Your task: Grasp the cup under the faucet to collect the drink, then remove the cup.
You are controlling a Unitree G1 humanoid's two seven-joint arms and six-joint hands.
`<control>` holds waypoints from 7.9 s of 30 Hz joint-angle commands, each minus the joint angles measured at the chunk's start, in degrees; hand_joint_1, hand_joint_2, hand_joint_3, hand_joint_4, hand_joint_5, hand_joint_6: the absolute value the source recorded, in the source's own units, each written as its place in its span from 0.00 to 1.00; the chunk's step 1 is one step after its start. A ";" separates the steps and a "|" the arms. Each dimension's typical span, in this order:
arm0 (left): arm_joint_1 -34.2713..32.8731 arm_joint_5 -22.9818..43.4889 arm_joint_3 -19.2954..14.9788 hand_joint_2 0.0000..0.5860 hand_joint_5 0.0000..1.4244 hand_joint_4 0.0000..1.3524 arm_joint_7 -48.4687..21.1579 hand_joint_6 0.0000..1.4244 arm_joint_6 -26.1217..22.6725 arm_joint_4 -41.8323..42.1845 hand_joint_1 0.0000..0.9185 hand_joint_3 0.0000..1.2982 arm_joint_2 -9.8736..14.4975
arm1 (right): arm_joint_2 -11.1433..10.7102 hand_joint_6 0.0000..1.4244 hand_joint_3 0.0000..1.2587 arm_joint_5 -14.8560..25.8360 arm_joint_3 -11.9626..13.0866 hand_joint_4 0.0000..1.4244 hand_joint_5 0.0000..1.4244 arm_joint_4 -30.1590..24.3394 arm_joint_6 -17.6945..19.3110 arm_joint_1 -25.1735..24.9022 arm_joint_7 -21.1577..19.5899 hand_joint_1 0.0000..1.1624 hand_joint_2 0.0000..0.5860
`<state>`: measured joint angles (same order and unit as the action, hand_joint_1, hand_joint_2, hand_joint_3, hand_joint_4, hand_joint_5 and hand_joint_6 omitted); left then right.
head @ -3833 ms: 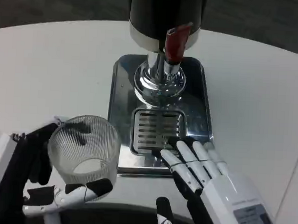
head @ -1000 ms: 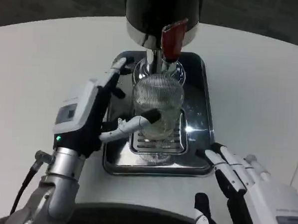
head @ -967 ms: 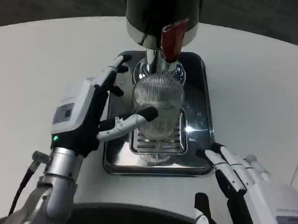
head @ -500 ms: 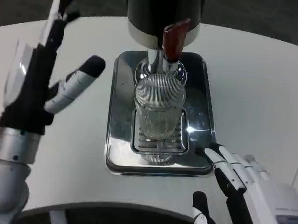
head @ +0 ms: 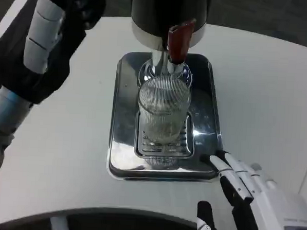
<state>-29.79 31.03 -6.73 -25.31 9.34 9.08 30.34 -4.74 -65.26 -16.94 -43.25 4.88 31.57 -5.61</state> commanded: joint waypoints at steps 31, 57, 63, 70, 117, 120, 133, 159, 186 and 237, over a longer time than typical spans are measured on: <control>-8.87 -10.99 4.63 0.14 0.03 0.00 -16.45 0.00 -7.27 -6.51 0.00 0.00 -2.63 | 1.36 0.12 0.16 -1.31 -0.17 0.09 0.12 -2.73 -0.04 4.54 -2.06 0.41 0.98; -8.43 -26.07 10.09 0.15 0.04 0.00 -24.00 0.02 15.11 -7.06 0.00 0.00 6.22 | 2.95 0.12 0.12 3.18 -0.05 0.07 0.11 -1.28 -2.40 3.12 1.28 0.41 0.88; -7.66 -26.93 10.13 0.15 0.04 0.00 -23.26 0.01 16.05 -6.30 0.00 0.00 6.69 | 5.74 0.10 0.07 11.25 1.65 0.02 0.06 1.77 -7.78 -2.12 5.44 0.41 0.70; -6.63 -27.79 9.48 0.15 0.04 0.00 -21.13 0.01 17.29 -4.72 0.00 0.00 6.47 | 4.80 0.08 0.00 16.07 4.13 0.00 0.00 7.92 -9.81 -12.71 7.05 0.43 0.52; -3.49 -27.24 6.97 0.14 0.06 0.00 -17.49 0.03 15.90 -3.46 0.00 0.00 9.06 | 9.98 0.00 0.00 32.17 4.62 0.00 0.00 41.65 -16.52 -50.34 -3.04 0.61 0.30; -3.43 -27.19 6.86 0.14 0.06 0.00 -17.53 0.03 15.85 -3.53 0.00 0.00 9.22 | 10.11 0.00 0.00 33.04 4.73 0.00 0.00 43.34 -16.47 -51.62 -3.96 0.61 0.30; -3.27 -26.78 6.35 0.14 0.06 0.00 -17.80 0.03 15.93 -3.97 0.00 0.00 9.66 | 10.26 0.00 0.00 35.68 3.84 0.00 0.00 48.16 -14.90 -54.75 -7.07 0.64 0.28; -1.00 -23.13 0.57 0.20 0.05 0.00 -12.59 0.02 18.29 -3.86 0.00 0.00 6.09 | 10.94 0.09 0.00 40.06 3.61 0.03 0.02 55.55 -9.50 -57.38 -10.51 0.67 0.28; 12.57 -16.76 -15.69 0.28 0.10 0.00 -3.51 0.06 10.13 1.69 0.00 0.01 4.95 | 12.21 0.56 0.34 43.06 4.76 0.41 0.42 68.51 -1.85 -63.66 -14.88 0.86 0.30; 38.84 -31.39 -18.09 0.28 0.00 0.00 -3.40 0.00 13.76 8.49 0.00 0.00 6.67 | 11.96 0.95 0.59 36.61 -0.95 0.63 0.68 46.26 -2.88 -49.89 -20.25 0.95 0.13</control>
<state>7.34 1.78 -24.16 -29.64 22.13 16.84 36.32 5.57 -28.47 -16.93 5.95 1.73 -20.68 -26.10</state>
